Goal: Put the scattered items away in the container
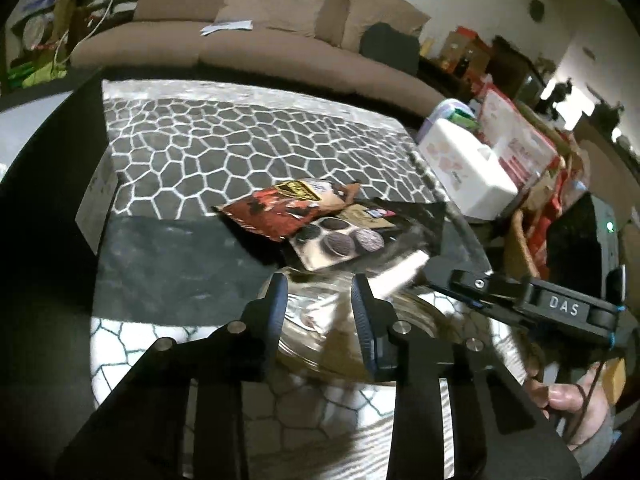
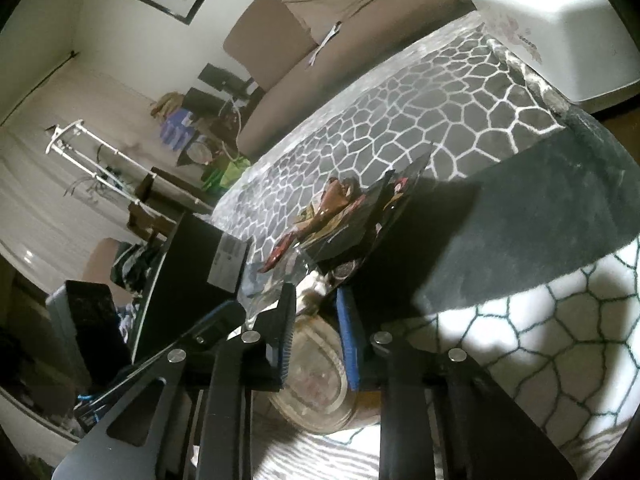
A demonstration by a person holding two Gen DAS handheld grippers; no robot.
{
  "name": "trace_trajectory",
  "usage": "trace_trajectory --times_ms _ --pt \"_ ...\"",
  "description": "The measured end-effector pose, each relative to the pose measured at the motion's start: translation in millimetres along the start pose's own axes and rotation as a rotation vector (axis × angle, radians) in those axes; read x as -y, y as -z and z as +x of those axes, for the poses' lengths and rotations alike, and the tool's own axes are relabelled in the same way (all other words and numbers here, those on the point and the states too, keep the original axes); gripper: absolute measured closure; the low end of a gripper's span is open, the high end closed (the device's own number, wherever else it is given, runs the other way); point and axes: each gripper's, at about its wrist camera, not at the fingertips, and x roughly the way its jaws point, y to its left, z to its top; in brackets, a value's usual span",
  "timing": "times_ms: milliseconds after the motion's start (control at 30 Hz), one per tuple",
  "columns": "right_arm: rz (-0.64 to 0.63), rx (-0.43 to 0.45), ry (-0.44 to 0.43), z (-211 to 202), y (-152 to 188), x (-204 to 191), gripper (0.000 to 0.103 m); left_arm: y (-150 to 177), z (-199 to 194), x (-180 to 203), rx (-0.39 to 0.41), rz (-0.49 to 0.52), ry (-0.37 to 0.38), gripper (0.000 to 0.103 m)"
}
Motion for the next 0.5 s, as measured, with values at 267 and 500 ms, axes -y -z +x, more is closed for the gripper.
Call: trace_trajectory --times_ms 267,500 --pt "0.133 0.016 -0.039 2.7 -4.7 17.4 0.081 -1.8 10.0 6.9 -0.038 -0.012 0.035 0.062" --pt "0.217 0.017 -0.103 17.1 -4.6 35.3 0.077 -1.3 22.6 20.8 -0.056 0.055 0.023 0.050"
